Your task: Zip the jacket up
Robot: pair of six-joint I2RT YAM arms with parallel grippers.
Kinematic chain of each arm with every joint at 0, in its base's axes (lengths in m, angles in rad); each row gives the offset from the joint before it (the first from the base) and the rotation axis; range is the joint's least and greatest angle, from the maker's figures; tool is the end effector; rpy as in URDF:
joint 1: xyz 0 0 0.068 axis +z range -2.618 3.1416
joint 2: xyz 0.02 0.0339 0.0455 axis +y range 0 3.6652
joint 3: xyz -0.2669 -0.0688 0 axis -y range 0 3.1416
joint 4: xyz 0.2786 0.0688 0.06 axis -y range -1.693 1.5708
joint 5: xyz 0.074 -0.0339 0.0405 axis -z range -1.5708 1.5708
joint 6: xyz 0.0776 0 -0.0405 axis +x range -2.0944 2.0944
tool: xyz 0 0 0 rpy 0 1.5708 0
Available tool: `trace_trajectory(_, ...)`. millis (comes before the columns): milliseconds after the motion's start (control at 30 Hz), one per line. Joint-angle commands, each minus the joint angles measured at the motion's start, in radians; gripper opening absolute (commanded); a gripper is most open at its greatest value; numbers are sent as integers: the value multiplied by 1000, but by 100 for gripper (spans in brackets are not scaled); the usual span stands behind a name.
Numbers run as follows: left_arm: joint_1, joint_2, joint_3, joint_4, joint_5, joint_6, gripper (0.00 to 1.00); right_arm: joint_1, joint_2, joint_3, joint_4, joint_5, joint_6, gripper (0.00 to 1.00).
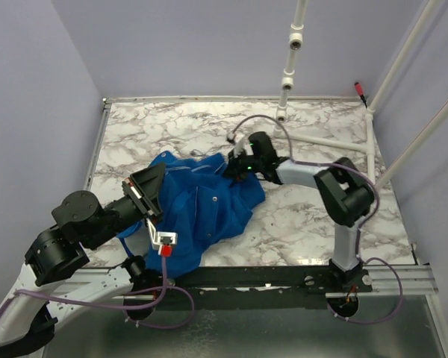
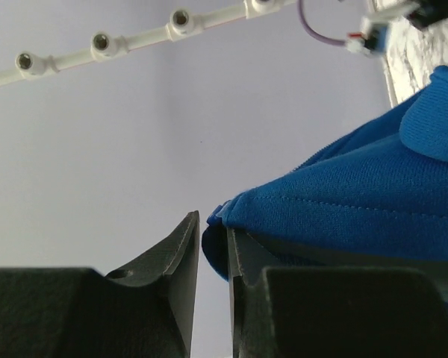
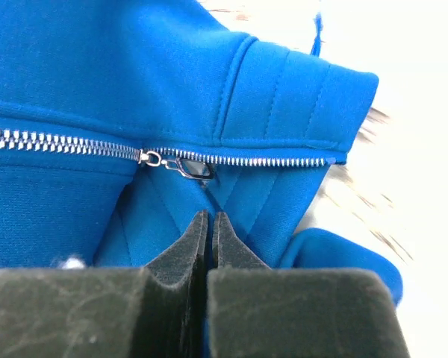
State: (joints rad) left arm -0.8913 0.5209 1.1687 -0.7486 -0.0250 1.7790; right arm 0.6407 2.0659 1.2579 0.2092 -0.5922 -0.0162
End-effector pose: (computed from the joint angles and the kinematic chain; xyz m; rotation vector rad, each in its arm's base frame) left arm 0.0802 -0.0962 0.4470 1.6665 0.4201 0.6865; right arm 0.3725 0.3318 0.1104 -1.0429 1.9636 0.9935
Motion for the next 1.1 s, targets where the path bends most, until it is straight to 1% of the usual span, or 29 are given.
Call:
trace_trajectory(0, 3, 22, -41, 89, 106, 18, 21, -136, -307, -231, 182, 409, 142, 1)
trace_trajectory(100, 3, 42, -92, 124, 145, 28, 20, -222, -538, -396, 230, 707, 183, 1)
trace_trajectory(167, 3, 59, -127, 158, 162, 42, 20, -267, -687, -485, 250, 816, 155, 1)
trace_trajectory(267, 2, 81, -169, 170, 163, 23, 20, -290, -827, -542, 161, 852, 97, 1)
trace_trajectory(300, 2, 85, -185, 166, 155, -8, 21, -290, -862, -567, 142, 835, 90, 1)
trace_trajectory(367, 2, 87, -220, 95, 115, -32, 27, -291, -912, -608, 100, 788, 118, 1)
trace_trajectory(467, 2, 91, -263, -59, 42, -74, 41, -290, -949, -620, -43, 773, 231, 1)
trace_trajectory(500, 3, 94, -277, -114, 8, -115, 51, -289, -967, -634, -70, 771, 258, 1)
trace_trajectory(533, 3, 100, -288, -166, -11, -149, 58, -289, -987, -651, -90, 772, 280, 1)
trace_trajectory(600, 3, 112, -303, -268, -24, -219, 75, -289, -1023, -675, -121, 789, 311, 6)
trace_trajectory(667, 3, 120, -316, -334, -9, -285, 97, -290, -1043, -672, -185, 817, 346, 9)
trace_trajectory(700, 3, 121, -318, -344, 10, -322, 99, -289, -1048, -662, -223, 830, 356, 11)
trace_trajectory(767, 3, 134, -293, -294, 92, -413, 99, -289, -1060, -643, -277, 835, 362, 24)
trace_trajectory(800, 3, 154, -266, -245, 138, -479, 99, -291, -1067, -629, -293, 835, 369, 28)
trace_trajectory(867, 3, 260, -167, -167, 222, -610, 99, -291, -1068, -593, -321, 850, 371, 30)
trace_trajectory(967, 3, 424, 11, -71, 332, -818, 99, -294, -1055, -527, -369, 882, 367, 30)
trace_trajectory(1033, 3, 497, 71, 61, 399, -964, 99, -298, -1052, -497, -391, 883, 365, 31)
trace_trajectory(1067, 3, 530, 68, 168, 419, -1031, 99, -300, -1056, -491, -391, 878, 363, 31)
